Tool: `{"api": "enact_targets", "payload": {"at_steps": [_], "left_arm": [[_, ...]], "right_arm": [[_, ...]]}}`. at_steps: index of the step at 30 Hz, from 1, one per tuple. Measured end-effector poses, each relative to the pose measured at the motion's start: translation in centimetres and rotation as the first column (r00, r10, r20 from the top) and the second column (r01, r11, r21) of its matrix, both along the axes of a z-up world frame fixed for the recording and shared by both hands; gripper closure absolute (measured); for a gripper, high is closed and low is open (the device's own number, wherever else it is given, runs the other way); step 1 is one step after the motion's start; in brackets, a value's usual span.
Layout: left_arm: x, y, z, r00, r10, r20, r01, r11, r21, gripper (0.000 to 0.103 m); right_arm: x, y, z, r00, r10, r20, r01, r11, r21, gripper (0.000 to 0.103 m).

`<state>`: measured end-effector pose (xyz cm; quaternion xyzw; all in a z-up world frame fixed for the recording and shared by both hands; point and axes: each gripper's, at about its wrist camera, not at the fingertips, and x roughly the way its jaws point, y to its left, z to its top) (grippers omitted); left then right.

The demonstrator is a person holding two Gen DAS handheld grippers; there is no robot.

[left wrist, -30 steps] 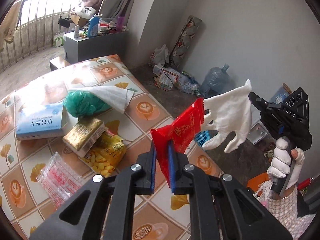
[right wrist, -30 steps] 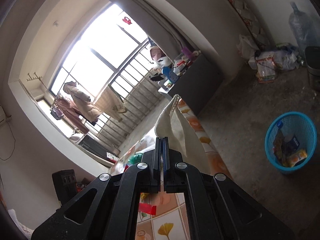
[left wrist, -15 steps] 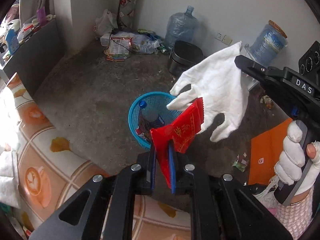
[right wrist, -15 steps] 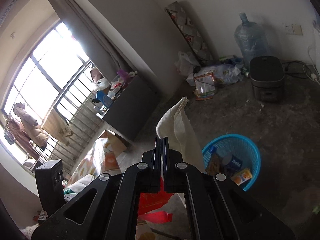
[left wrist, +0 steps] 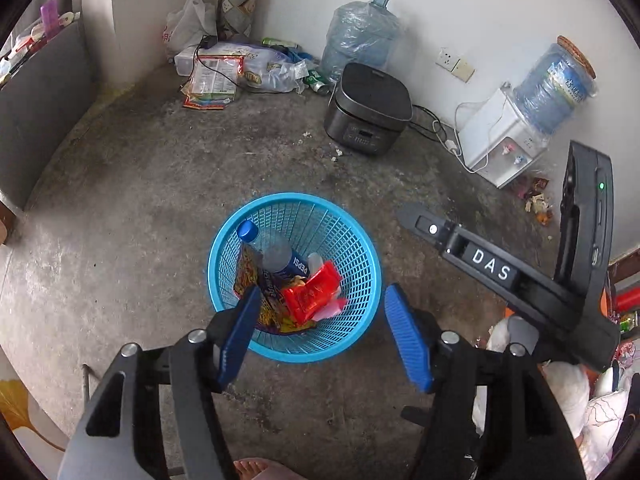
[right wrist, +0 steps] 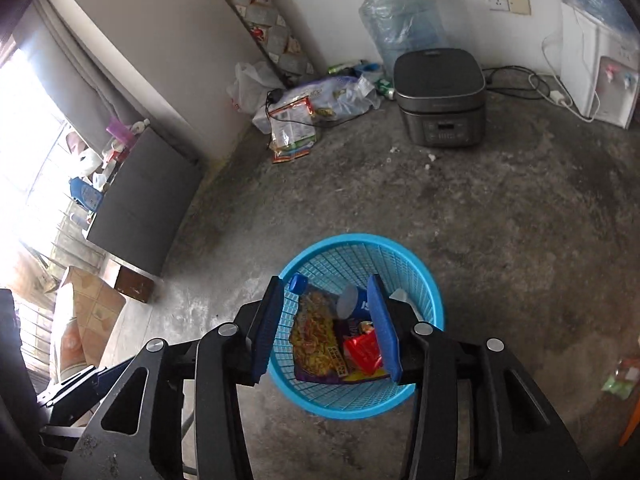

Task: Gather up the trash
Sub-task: 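Open both tools to drop the packet and glove into the basket, then move both tools back over the table toward the clear plastic wrapper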

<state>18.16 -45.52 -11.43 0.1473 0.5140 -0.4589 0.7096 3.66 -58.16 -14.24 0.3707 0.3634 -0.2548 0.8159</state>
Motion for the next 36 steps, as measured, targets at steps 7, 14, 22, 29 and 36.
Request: {"api": "enact_targets", "payload": {"at_steps": [7,14,22,29,36], "left_arm": [[-0.1,4.5,6.5,0.995,0.022,0.099,-0.008,0.991,-0.137,0.02],[-1.2,13.8,14.1,0.979,0.057,0.196,-0.014,0.976,-0.215,0.014],[-2.3,26.6,18.5,0.935,0.244,0.257,-0.165,0.942,-0.293,0.008],[-3.9,38.5,19.3,0.865,0.39,0.314,-0.293,0.903,-0.316,0.008],[-5.3,49.2,17.3,0.762,0.578,0.291,-0.51,0.814,-0.28,0.008]], "right_arm": [[-2.5,3.6,5.6,0.997,0.009,0.078,0.002,0.99,-0.139,0.041],[-4.6,10.0,13.5,0.975,0.099,0.197,-0.017,0.924,-0.382,0.019],[-4.3,17.7,19.1,0.916,0.307,0.258,-0.11,0.811,-0.574,0.008],[-3.0,22.7,19.8,0.822,0.495,0.282,-0.311,0.805,-0.505,0.008],[-1.0,28.0,18.5,0.7,0.648,0.302,-0.551,0.758,-0.349,0.009]]}}
